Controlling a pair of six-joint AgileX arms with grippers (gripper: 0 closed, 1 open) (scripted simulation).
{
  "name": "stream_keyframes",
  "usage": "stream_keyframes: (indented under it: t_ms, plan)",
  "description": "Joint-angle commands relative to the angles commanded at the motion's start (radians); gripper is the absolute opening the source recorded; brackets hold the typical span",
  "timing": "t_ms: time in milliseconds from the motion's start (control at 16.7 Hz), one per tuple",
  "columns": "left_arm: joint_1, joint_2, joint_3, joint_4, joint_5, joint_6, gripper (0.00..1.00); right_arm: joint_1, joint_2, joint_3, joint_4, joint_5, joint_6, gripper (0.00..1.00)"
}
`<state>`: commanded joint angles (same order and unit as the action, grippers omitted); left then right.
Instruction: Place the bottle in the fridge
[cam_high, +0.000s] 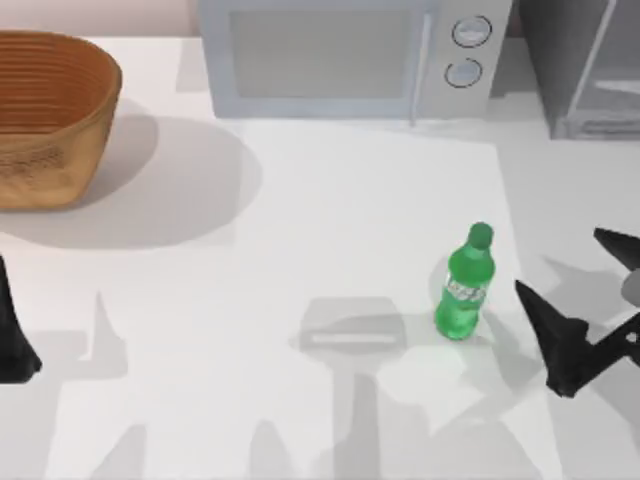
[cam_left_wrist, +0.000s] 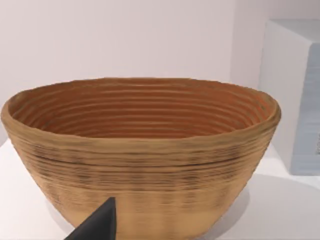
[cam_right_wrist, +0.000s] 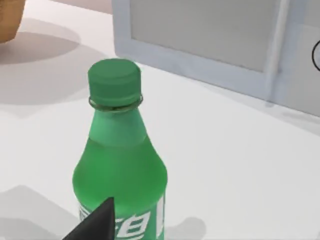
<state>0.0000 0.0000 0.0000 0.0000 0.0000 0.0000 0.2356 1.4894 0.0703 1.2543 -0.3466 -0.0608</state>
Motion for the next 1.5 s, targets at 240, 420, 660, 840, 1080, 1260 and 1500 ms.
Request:
stream_keyframes:
  t_ms: [240, 420, 660, 840, 1080, 1260, 1500]
  plan:
    - [0.0, 0.0, 0.0, 0.0, 0.0, 0.0, 1.0, 0.033, 0.223, 0.009, 0.185, -0.05, -0.011, 1.0]
    - [0.0, 0.0, 0.0, 0.0, 0.0, 0.0, 1.0, 0.052, 0.343, 0.015, 0.286, -0.077, -0.017, 1.0]
    - [0.0, 0.0, 0.0, 0.0, 0.0, 0.0, 1.0, 0.066, 0.427, 0.019, 0.358, -0.097, -0.022, 1.0]
    - [0.0, 0.0, 0.0, 0.0, 0.0, 0.0, 1.0, 0.067, 0.432, 0.019, 0.362, -0.099, -0.022, 1.0]
    - [0.0, 0.0, 0.0, 0.0, 0.0, 0.0, 1.0, 0.065, 0.432, 0.019, 0.359, -0.096, -0.022, 1.0]
    - [0.0, 0.0, 0.0, 0.0, 0.0, 0.0, 1.0, 0.098, 0.466, 0.08, 0.338, -0.068, -0.015, 1.0]
    - [0.0, 0.0, 0.0, 0.0, 0.0, 0.0, 1.0, 0.162, 0.535, 0.201, 0.291, -0.004, -0.001, 1.0]
